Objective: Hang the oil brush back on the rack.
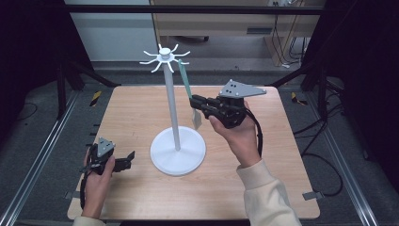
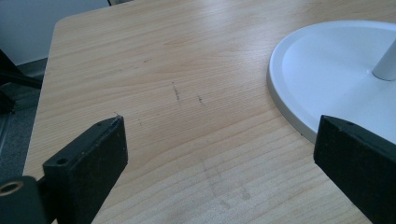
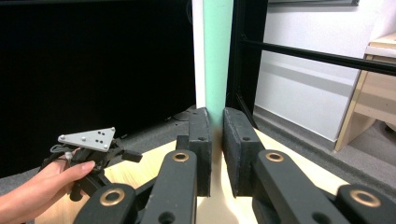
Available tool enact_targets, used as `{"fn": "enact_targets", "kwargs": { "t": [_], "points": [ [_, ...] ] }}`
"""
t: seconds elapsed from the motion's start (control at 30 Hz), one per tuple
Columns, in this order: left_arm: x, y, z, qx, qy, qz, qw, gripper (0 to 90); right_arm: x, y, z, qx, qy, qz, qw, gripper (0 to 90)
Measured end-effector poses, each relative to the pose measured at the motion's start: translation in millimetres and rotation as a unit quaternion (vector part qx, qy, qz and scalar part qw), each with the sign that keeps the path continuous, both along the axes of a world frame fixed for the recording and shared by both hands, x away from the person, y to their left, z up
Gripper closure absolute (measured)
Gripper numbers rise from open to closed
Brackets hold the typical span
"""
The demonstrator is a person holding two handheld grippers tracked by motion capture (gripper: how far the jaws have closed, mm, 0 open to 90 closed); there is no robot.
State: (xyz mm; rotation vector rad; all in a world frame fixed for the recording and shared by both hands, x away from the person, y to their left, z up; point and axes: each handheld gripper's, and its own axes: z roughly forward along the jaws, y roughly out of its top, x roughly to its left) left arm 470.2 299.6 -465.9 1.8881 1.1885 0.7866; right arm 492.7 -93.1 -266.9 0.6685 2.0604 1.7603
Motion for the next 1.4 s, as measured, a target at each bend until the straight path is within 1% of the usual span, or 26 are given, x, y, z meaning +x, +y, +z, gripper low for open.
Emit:
{"fn": "enact_targets", "kwargs": {
  "t": [0.17,0.43,0.7,0.93,1.13,1.23,1.3,1.33,1.37,1.4],
  "points": [
    [0.2,-0.3,-0.2,0.002,0.000,0.000,1.0000,2.5,0.5,2.1,-0.9,0.001,-0.001,-0.005,1.0000,82.1],
    [-0.1,0.1,0.0,0.000,0.000,0.000,1.0000,2.5,3.7,11.4,-3.7,0.001,-0.003,-0.005,1.0000,82.1],
    [-0.2,-0.2,-0.2,-0.001,0.001,-0.001,1.0000,2.6,8.0,15.2,-5.7,0.010,0.004,-0.006,0.9999,82.0],
    [-0.2,0.0,-0.1,-0.001,0.001,-0.001,1.0000,2.6,8.8,15.3,-6.0,0.014,0.003,-0.002,0.9999,79.6],
    [-0.3,-0.1,0.0,-0.001,0.001,-0.002,1.0000,2.6,7.6,11.4,-4.3,0.016,0.000,-0.001,0.9999,77.5],
    [-0.2,-0.1,-0.1,-0.001,0.000,-0.001,1.0000,2.6,6.4,8.6,-3.9,0.012,0.001,-0.005,0.9999,75.2],
    [-0.2,0.0,-0.1,-0.001,0.001,-0.002,1.0000,2.6,4.1,4.8,-3.0,0.006,0.001,-0.014,0.9999,69.2],
    [-0.2,0.0,-0.1,-0.001,0.001,-0.002,1.0000,2.6,4.1,4.8,-3.0,0.006,0.001,-0.014,0.9999,69.2],
    [-0.1,-0.2,-0.2,-0.001,0.001,-0.002,1.0000,2.6,2.2,2.7,-2.8,-0.005,-0.001,-0.026,0.9997,61.2],
    [-0.1,-0.2,-0.2,-0.001,0.001,-0.002,1.0000,2.6,2.2,2.7,-2.8,-0.005,-0.001,-0.026,0.9997,61.2]
  ]
}}
